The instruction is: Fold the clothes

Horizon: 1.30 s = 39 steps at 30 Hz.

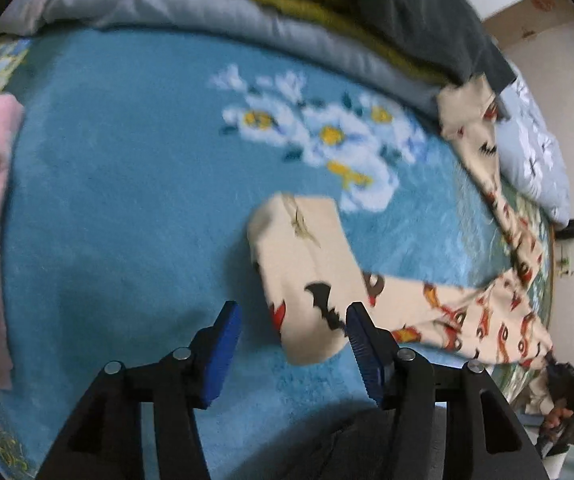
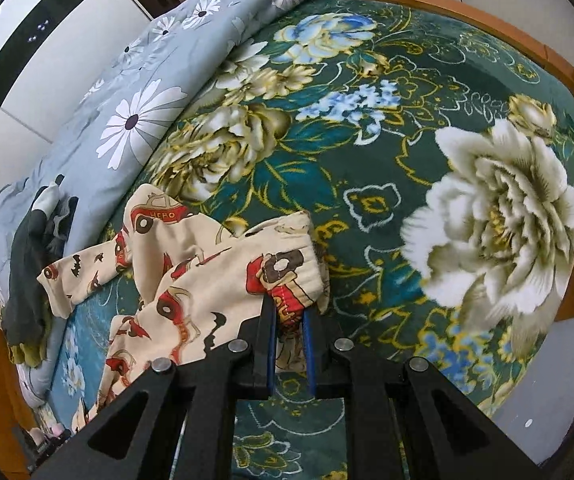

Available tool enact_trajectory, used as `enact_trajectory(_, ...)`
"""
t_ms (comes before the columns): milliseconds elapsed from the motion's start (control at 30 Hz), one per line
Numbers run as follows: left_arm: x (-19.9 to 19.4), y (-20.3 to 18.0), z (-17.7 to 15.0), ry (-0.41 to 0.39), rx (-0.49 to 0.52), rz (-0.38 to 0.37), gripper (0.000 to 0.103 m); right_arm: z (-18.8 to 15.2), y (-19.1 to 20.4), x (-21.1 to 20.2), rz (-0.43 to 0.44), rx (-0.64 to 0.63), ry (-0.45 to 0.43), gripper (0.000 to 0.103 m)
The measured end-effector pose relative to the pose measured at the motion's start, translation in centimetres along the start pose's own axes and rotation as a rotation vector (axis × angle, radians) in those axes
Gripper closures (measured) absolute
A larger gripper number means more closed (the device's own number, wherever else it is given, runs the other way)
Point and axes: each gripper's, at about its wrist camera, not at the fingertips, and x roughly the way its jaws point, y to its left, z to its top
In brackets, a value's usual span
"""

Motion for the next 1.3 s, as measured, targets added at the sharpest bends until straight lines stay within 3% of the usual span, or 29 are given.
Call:
enact_trajectory(33, 0.7, 0.0, -0.1, 0.024, -0.007, -0.007, 0.047, 0.0, 0.1, -0.1, 0.003, 0.003, 0.000, 0.091)
enact_trajectory(100, 1.4, 0.1, -0.5, 0.055, -0.029, -0.022, 0.074, -0.1, 0.5, -0.1, 0.006, 0.003, -0.001, 0.091)
enact_trajectory(133, 1.4, 0.0, -0.7, 0.062, -0.031, -0.028, 0.093, -0.2, 0.7, -0.3, 0.007, -0.001, -0.003, 0.091)
enact_trajectory(267, 0.0, -0.7, -0.8, 0.053, -0.022, -0.114, 0.093, -0.3, 1.2, -1.2, 0.030, -0.022, -0.008, 0.091)
enact_trajectory(433, -3.6, -0.1, 2.2, -0.015, -0.198, -0.336, 0.093, 1.2, 1.9, -2.3, 0.039, -0.037, -0.043, 0.091)
enact_trajectory(467, -3.7, -0.2, 3.4, -0.037, -0.229, -0.352, 0.093, 1.6, 2.0, -2.4, 0.039, -0.039, -0.052, 0.091)
enact_trajectory(567, -1.6, -1.3, 7.4, -0.067, -0.263, -0.309, 0.093, 2.9, 2.4, -2.9, 0.037, -0.043, -0.077, 0.091)
enact_trajectory(700, 1.9, -2.6, 10.5, -0.057, -0.325, -0.305, 0.089, 4.3, 2.7, -1.3, 0.020, -0.016, -0.065, 0.091)
enact_trajectory(733, 2.1, -3.0, 10.7, -0.053, -0.320, -0.318, 0.081, 4.5, 2.7, -0.9, 0.016, -0.009, -0.058, 0.091)
enact_trajectory(767, 2.0, -3.3, 10.8, -0.055, -0.306, -0.333, 0.065, 4.5, 2.6, -0.5, 0.011, -0.004, -0.052, 0.091)
enact_trajectory(833, 1.2, -3.6, 10.4, -0.097, -0.244, -0.344, 0.043, 4.6, 2.1, -0.1, 0.005, 0.004, -0.045, 0.091)
enact_trajectory(867, 0.6, -3.5, 10.0, -0.122, -0.212, -0.335, 0.041, 4.6, 1.9, 0.1, 0.002, 0.008, -0.041, 0.091)
enact_trajectory(967, -0.2, -1.4, 8.1, -0.172, -0.174, -0.204, 0.041, 4.5, 1.2, 0.7, -0.003, 0.022, -0.033, 0.091)
enact_trajectory(1033, 0.8, 0.5, 7.2, -0.162, -0.218, -0.169, 0.043, 4.5, 0.8, 1.1, -0.004, 0.032, -0.029, 0.091)
enact_trajectory(1100, 2.2, 1.9, 6.7, -0.134, -0.279, -0.181, 0.043, 4.4, 0.6, 1.5, -0.005, 0.042, -0.025, 0.091)
enact_trajectory(1200, 3.7, 1.6, 7.0, -0.140, -0.289, -0.153, 0.055, 4.4, 0.3, 1.9, -0.006, 0.051, -0.021, 0.091)
enact_trajectory(1300, 4.2, 0.4, 8.0, -0.142, -0.289, -0.215, 0.071, 4.5, 0.6, 1.9, -0.011, 0.042, -0.018, 0.091)
